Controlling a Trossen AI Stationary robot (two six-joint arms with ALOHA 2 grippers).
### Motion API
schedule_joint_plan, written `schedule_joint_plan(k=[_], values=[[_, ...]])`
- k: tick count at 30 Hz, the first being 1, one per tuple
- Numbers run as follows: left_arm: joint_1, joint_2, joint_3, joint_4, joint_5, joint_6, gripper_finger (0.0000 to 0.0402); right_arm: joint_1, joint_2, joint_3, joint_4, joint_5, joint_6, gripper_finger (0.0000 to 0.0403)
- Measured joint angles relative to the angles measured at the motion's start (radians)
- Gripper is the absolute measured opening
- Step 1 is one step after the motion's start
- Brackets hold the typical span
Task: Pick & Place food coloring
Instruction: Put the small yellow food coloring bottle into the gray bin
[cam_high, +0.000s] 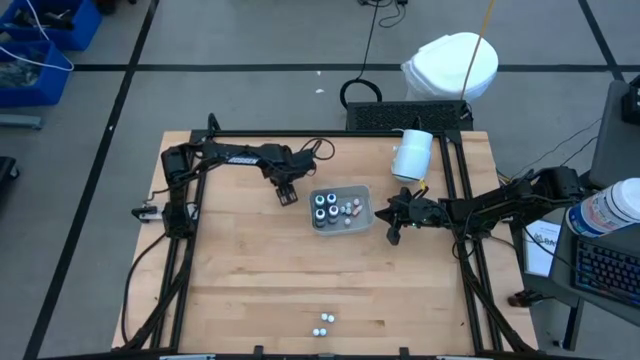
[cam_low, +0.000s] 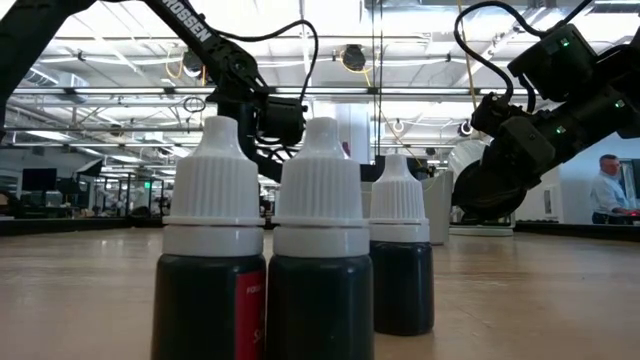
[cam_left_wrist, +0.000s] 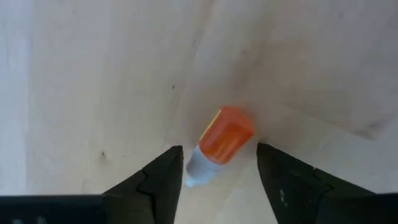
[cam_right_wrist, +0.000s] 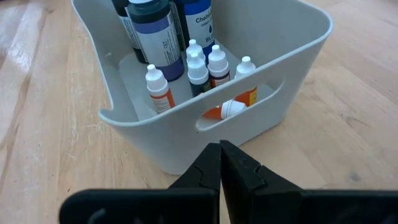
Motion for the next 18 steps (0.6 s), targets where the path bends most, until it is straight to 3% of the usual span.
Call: schedule_joint_plan(k=[10,18], values=[[-0.001,0.001,-0.002,0.01,0.025,0.027,0.0062,0.0,0.0,0.0,0.0,0.0,0.0,0.0],[-0.008,-0.001,-0.003,0.025,-0.025,0.043,0.0061,0.0,0.0,0.0,0.0,0.0,0.0,0.0]])
